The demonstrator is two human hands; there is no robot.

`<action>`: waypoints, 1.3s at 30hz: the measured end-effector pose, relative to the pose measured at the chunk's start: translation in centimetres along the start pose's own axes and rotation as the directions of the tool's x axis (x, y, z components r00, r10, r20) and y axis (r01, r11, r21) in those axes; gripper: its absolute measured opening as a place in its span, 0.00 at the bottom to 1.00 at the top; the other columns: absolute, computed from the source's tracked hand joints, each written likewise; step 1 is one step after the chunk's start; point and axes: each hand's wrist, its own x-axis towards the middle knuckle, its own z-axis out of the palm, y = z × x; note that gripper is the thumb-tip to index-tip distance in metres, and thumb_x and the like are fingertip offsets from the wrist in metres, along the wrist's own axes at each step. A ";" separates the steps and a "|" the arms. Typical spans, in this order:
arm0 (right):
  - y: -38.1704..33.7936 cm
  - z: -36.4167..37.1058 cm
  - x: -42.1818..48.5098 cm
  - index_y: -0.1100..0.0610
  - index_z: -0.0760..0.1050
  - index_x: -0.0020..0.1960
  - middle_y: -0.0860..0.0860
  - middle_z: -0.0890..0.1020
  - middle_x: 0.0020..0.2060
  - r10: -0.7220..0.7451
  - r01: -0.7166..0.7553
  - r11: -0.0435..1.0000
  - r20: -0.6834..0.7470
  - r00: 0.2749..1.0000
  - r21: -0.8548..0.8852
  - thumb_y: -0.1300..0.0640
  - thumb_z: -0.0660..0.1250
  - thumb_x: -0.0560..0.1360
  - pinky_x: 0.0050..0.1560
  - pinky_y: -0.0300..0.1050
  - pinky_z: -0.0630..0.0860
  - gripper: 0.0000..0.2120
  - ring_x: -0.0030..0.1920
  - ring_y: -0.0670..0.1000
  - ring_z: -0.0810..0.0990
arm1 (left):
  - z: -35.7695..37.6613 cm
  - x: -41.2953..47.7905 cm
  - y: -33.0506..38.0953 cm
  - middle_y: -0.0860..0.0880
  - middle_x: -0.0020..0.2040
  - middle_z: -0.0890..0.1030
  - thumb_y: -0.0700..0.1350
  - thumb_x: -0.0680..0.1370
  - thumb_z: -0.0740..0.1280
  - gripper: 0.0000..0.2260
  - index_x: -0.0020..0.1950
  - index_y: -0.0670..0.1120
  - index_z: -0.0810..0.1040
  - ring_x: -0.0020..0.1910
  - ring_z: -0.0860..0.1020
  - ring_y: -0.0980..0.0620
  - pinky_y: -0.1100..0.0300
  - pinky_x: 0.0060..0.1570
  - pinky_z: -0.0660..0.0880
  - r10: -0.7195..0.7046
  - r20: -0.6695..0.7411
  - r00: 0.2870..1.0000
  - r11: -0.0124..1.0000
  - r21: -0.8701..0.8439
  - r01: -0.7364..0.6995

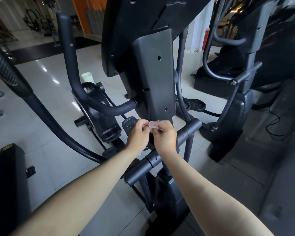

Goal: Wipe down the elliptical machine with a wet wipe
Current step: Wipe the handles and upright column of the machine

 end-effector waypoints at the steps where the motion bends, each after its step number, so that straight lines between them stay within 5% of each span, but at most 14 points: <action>1: 0.2 -0.1 -0.3 0.50 0.82 0.43 0.46 0.80 0.47 0.024 -0.024 1.000 0.003 1.000 0.001 0.73 0.67 0.75 0.51 0.32 0.75 0.17 0.48 0.45 0.83 | -0.1 0.1 -0.3 0.56 0.47 0.82 0.45 0.82 0.59 0.08 0.55 0.54 0.75 0.41 0.79 0.50 0.54 0.40 0.73 -0.006 -0.004 1.000 1.000 -0.007 0.006; 4: -0.7 -0.9 0.1 0.49 0.82 0.41 0.49 0.81 0.49 0.039 -0.039 0.999 -0.040 0.998 0.005 0.72 0.66 0.75 0.51 0.34 0.75 0.18 0.48 0.46 0.83 | -0.5 0.1 -0.5 0.55 0.51 0.83 0.47 0.81 0.60 0.08 0.57 0.58 0.73 0.47 0.81 0.48 0.51 0.51 0.77 -0.036 0.003 0.999 0.998 -0.049 0.036; 9: -3.2 -1.2 2.5 0.56 0.83 0.45 0.46 0.78 0.48 -0.207 0.200 0.976 -0.081 0.975 -0.090 0.74 0.65 0.75 0.52 0.29 0.72 0.15 0.53 0.42 0.80 | -0.2 0.3 -0.3 0.48 0.53 0.83 0.42 0.82 0.61 0.09 0.60 0.54 0.72 0.49 0.80 0.50 0.48 0.55 0.79 -0.087 0.005 0.996 0.974 -0.211 0.086; 13: -1.2 0.5 2.3 0.59 0.86 0.48 0.49 0.75 0.45 -0.298 0.295 0.913 0.036 0.954 -0.282 0.74 0.65 0.75 0.53 0.30 0.71 0.14 0.49 0.51 0.79 | -0.1 0.6 -0.3 0.50 0.56 0.82 0.39 0.83 0.60 0.10 0.62 0.50 0.74 0.56 0.81 0.57 0.49 0.53 0.83 -0.138 0.033 0.990 0.926 -0.351 0.141; 19: 2.7 -0.1 -0.9 0.59 0.86 0.52 0.45 0.72 0.45 -0.094 0.111 0.894 0.061 0.994 -0.434 0.70 0.65 0.77 0.43 0.23 0.67 0.13 0.44 0.48 0.77 | -0.6 0.6 -0.9 0.50 0.55 0.80 0.42 0.81 0.66 0.13 0.65 0.51 0.75 0.51 0.79 0.56 0.57 0.50 0.82 -0.151 0.062 0.987 0.908 -0.386 0.163; 23: 1.6 -0.6 -1.0 0.58 0.86 0.48 0.45 0.74 0.44 -0.304 0.285 0.880 0.010 0.953 -0.381 0.72 0.68 0.74 0.47 0.29 0.72 0.13 0.41 0.44 0.76 | -0.4 0.6 -1.1 0.52 0.54 0.83 0.41 0.82 0.62 0.12 0.63 0.53 0.74 0.56 0.80 0.55 0.54 0.51 0.82 -0.144 0.064 0.988 0.910 -0.383 0.157; 27: -0.9 0.4 1.2 0.60 0.86 0.50 0.45 0.73 0.44 -0.372 0.344 0.866 -0.007 0.928 -0.364 0.72 0.65 0.75 0.51 0.24 0.68 0.14 0.45 0.46 0.77 | -0.1 0.4 -1.2 0.56 0.52 0.83 0.40 0.83 0.59 0.12 0.62 0.52 0.75 0.58 0.80 0.55 0.50 0.51 0.82 -0.148 0.053 0.988 0.911 -0.382 0.157; 30: -0.8 0.9 1.2 0.61 0.87 0.51 0.43 0.71 0.41 -0.177 0.191 0.916 0.070 0.982 -0.353 0.72 0.65 0.77 0.48 0.22 0.66 0.13 0.43 0.39 0.74 | -0.4 0.5 -1.3 0.57 0.52 0.84 0.41 0.83 0.61 0.12 0.62 0.53 0.76 0.56 0.81 0.57 0.51 0.52 0.82 -0.155 0.055 0.986 0.905 -0.393 0.164; 33: 1.0 0.3 -0.2 0.57 0.87 0.52 0.49 0.76 0.46 0.054 -0.012 0.917 0.094 0.994 -0.398 0.69 0.63 0.78 0.42 0.25 0.68 0.15 0.41 0.45 0.75 | -0.7 0.2 -1.6 0.55 0.54 0.80 0.44 0.82 0.65 0.11 0.64 0.52 0.76 0.52 0.79 0.59 0.52 0.55 0.82 -0.168 0.075 0.983 0.913 -0.365 0.184; 36: 2.6 -0.7 -1.5 0.49 0.85 0.49 0.48 0.83 0.48 0.329 -0.321 0.935 0.030 0.944 -0.150 0.64 0.64 0.79 0.41 0.24 0.71 0.14 0.43 0.43 0.81 | -0.4 -0.1 -2.5 0.53 0.57 0.81 0.48 0.81 0.67 0.12 0.64 0.55 0.76 0.54 0.80 0.55 0.53 0.55 0.81 -0.188 0.136 0.973 0.938 -0.269 0.219; 39: 3.2 -1.6 -2.3 0.52 0.83 0.47 0.50 0.86 0.39 0.510 -0.516 0.841 0.083 0.856 0.160 0.62 0.68 0.78 0.49 0.42 0.80 0.08 0.40 0.52 0.82 | 0.5 -0.9 -3.2 0.52 0.56 0.83 0.51 0.82 0.66 0.11 0.64 0.56 0.76 0.54 0.82 0.49 0.57 0.51 0.78 -0.187 0.270 0.945 0.968 -0.115 0.224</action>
